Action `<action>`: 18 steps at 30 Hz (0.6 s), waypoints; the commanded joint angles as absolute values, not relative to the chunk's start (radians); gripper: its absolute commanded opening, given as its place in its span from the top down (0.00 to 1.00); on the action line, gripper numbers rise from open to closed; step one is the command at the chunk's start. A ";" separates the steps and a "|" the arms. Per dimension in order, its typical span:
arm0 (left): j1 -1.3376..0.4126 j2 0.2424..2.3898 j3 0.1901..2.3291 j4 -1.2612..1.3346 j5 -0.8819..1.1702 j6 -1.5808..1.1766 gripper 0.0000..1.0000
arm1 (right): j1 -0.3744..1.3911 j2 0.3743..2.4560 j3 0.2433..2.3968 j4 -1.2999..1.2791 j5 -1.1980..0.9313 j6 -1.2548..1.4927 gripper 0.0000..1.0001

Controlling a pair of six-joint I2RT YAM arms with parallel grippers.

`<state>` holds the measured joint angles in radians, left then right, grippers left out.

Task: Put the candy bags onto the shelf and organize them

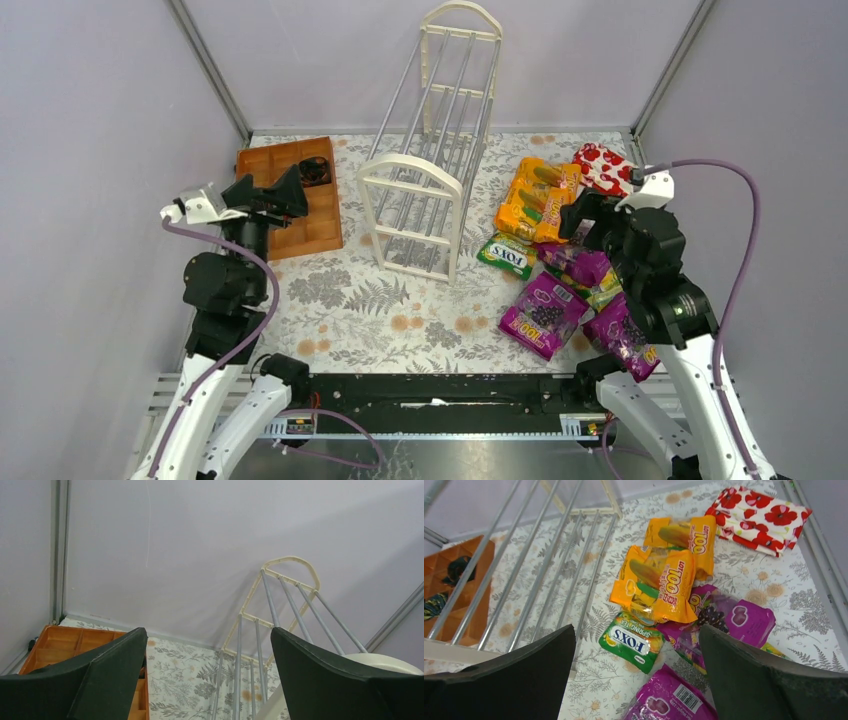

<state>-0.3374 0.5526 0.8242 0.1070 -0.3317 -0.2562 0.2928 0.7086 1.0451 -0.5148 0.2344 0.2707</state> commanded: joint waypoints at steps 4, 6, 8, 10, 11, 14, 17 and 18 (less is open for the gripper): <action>-0.334 0.564 0.816 0.149 -0.335 -0.267 0.01 | 0.288 0.822 0.993 -0.413 0.176 0.281 0.00; -0.334 0.567 0.812 0.149 -0.331 -0.272 0.01 | 0.288 0.862 0.980 -0.406 0.143 0.268 0.00; -0.334 0.570 0.811 0.148 -0.326 -0.276 0.01 | 0.288 0.899 0.954 -0.383 0.082 0.245 0.00; -0.334 0.575 0.809 0.147 -0.319 -0.283 0.01 | 0.288 0.922 0.925 -0.343 0.043 0.237 0.00; -0.333 0.577 0.809 0.149 -0.315 -0.286 0.01 | 0.288 0.932 0.913 -0.327 0.040 0.242 0.00; -0.334 0.592 0.805 0.150 -0.305 -0.296 0.01 | 0.288 0.974 0.876 -0.262 0.052 0.250 0.00; -0.334 0.603 0.805 0.147 -0.293 -0.315 0.01 | 0.286 1.058 0.873 -0.205 0.075 0.259 0.00; -0.334 0.604 0.804 0.145 -0.289 -0.323 0.01 | 0.284 1.095 0.887 -0.199 0.086 0.261 0.00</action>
